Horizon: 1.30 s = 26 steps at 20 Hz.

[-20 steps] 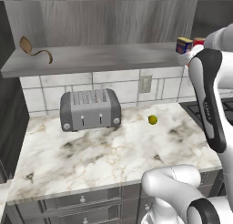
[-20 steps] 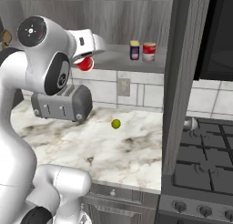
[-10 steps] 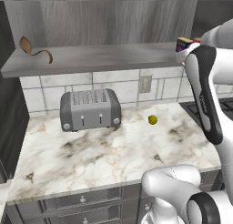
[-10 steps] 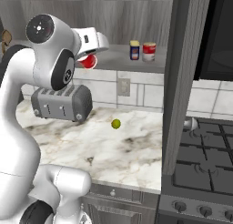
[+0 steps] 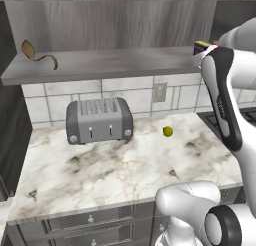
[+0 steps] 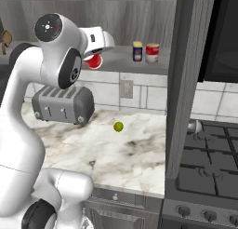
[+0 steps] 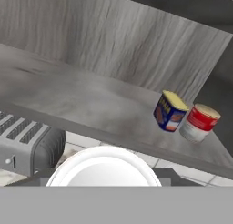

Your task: Pick the cans from the counter and place them in their designated side in the cabinet.

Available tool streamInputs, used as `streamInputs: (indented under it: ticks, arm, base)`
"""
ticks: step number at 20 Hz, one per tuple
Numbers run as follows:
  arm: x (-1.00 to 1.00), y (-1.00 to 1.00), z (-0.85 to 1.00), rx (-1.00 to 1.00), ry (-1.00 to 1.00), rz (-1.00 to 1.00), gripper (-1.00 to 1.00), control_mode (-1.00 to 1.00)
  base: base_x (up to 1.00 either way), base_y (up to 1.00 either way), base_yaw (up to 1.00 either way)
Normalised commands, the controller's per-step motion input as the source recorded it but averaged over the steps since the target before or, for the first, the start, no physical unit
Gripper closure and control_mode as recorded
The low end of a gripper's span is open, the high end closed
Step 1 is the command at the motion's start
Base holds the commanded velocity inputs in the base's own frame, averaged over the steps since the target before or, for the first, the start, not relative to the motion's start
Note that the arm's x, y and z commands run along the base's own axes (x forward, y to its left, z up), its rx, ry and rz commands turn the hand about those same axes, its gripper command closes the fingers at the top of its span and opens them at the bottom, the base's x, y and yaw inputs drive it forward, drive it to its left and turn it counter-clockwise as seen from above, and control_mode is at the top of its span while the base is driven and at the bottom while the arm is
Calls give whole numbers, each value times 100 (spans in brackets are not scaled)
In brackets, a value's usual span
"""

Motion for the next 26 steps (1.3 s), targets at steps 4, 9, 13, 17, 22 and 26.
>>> streamInputs:
  ticks: [4,9,13,17,22,26]
  arm:
    - [18,-7,0,0,0,0,100,-100]
    - [19,-11,0,0,0,0,100,-100]
    - [19,-9,0,0,0,0,100,-100]
    - [20,-4,0,0,0,0,100,-100]
    - [19,-4,0,0,0,0,100,-100]
    - [18,-5,0,0,0,0,100,-100]
  base:
    - [0,0,0]
    - [0,0,0]
    - [0,0,0]
    - [0,0,0]
    - [0,0,0]
    - [0,0,0]
